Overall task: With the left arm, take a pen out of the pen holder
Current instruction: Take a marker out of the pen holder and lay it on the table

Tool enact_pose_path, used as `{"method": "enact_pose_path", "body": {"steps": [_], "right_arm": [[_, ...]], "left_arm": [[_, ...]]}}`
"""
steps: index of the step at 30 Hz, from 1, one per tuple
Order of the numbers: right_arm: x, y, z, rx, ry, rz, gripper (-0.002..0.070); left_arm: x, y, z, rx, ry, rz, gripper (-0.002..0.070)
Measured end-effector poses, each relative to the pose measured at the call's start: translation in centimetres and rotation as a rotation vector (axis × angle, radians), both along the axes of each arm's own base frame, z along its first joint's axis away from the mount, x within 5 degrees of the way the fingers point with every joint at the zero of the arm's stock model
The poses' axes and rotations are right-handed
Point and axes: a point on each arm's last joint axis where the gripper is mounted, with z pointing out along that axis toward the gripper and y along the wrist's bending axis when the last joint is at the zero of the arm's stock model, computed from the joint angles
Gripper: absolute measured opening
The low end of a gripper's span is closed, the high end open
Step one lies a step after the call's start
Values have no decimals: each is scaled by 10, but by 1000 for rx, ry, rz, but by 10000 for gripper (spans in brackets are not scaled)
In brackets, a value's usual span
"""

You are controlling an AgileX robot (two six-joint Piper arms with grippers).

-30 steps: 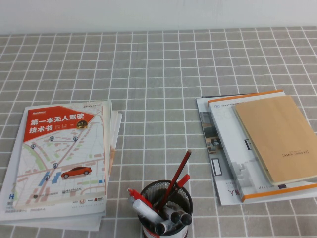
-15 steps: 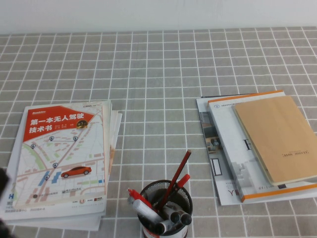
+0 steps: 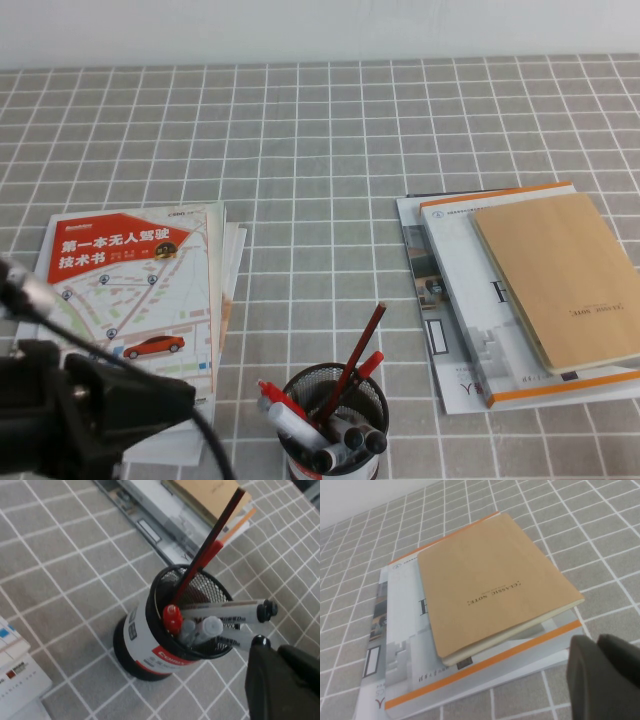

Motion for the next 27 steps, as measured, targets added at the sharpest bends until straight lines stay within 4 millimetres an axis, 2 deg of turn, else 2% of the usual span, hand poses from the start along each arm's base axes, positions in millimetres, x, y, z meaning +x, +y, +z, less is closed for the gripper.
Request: {"method": "enact_pose_path", "body": {"steps": [2,4,7,9,12,18,27], "right_arm": [[0,0,0,0,0,0,-13],[0,0,0,0,0,0,-13],[0,0,0,0,0,0,-13],[0,0,0,0,0,0,-13],[0,0,0,0,0,0,-13],[0,0,0,0,0,0,-13],[0,0,0,0,0,0,-13]], "left_arm": [[9,-1,-6,-6,52,-15,12],[16,-2,-11,-21,85,-20,56],[23,-5,-13,-49,75,-43,183],[25,-5,-12,-52,33,-59,307],[26,-5,-12,-36,-37,-94,414],[26,-6,-12,20,-196,-205,457],[25,-6,-11,71,-341,-305,424]]}}
